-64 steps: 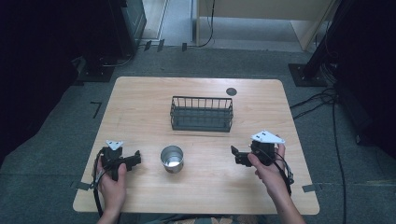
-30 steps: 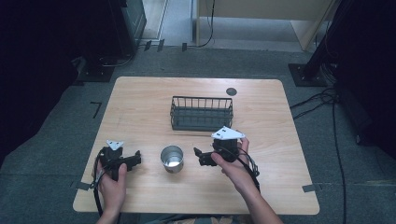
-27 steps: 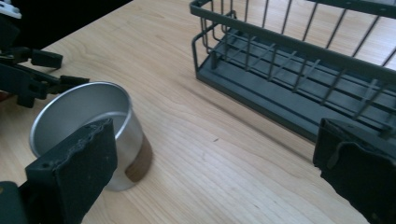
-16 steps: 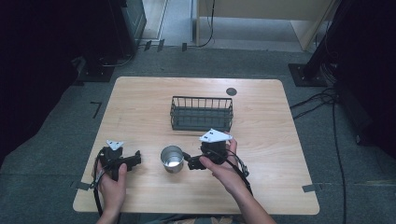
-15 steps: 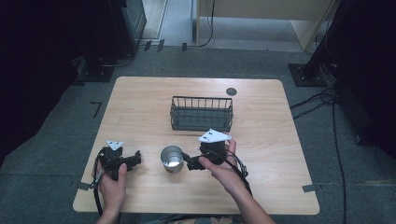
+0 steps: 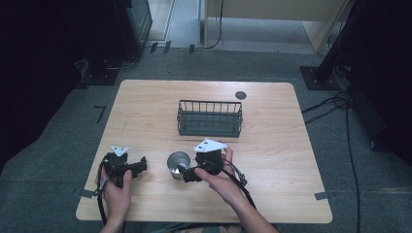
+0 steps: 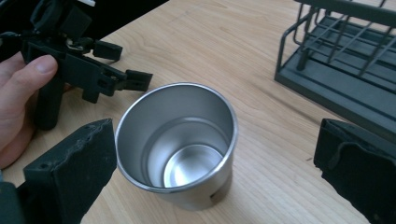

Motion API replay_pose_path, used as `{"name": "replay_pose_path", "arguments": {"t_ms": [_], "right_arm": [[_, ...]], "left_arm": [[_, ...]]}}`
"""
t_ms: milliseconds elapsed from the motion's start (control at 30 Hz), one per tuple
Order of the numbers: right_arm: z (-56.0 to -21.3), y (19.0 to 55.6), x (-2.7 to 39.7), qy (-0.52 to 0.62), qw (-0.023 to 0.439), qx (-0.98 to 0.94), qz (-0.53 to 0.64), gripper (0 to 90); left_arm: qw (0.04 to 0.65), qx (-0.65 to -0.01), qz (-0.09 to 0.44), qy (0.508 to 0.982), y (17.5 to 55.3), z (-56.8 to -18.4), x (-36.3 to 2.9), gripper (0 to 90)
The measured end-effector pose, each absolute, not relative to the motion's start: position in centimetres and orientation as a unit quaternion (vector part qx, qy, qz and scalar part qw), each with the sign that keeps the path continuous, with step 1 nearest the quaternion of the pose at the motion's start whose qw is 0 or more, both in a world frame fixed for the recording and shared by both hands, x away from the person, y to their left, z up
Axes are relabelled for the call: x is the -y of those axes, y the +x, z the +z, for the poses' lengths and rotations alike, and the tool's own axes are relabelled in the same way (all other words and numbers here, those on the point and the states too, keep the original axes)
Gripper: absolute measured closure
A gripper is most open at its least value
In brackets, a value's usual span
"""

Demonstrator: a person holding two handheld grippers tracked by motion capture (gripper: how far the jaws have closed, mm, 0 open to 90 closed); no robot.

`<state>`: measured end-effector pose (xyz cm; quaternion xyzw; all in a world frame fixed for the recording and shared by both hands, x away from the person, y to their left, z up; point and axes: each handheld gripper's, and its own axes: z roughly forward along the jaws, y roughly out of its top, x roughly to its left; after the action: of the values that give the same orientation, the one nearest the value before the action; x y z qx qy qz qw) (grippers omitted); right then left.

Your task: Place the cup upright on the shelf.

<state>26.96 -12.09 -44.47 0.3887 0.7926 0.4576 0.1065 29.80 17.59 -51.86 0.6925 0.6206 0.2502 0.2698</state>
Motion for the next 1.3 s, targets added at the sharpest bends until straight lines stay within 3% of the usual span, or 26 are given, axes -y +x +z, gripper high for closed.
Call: {"name": "replay_pose_path", "arguments": {"t_ms": [1300], "right_arm": [[-47.7, 26.9, 8.8, 0.384, 0.093, -0.803, 0.446, 0.0]], "left_arm": [[0.272, -0.616, 0.249, 0.696, 29.8, -51.9, -17.5, 0.0]]}}
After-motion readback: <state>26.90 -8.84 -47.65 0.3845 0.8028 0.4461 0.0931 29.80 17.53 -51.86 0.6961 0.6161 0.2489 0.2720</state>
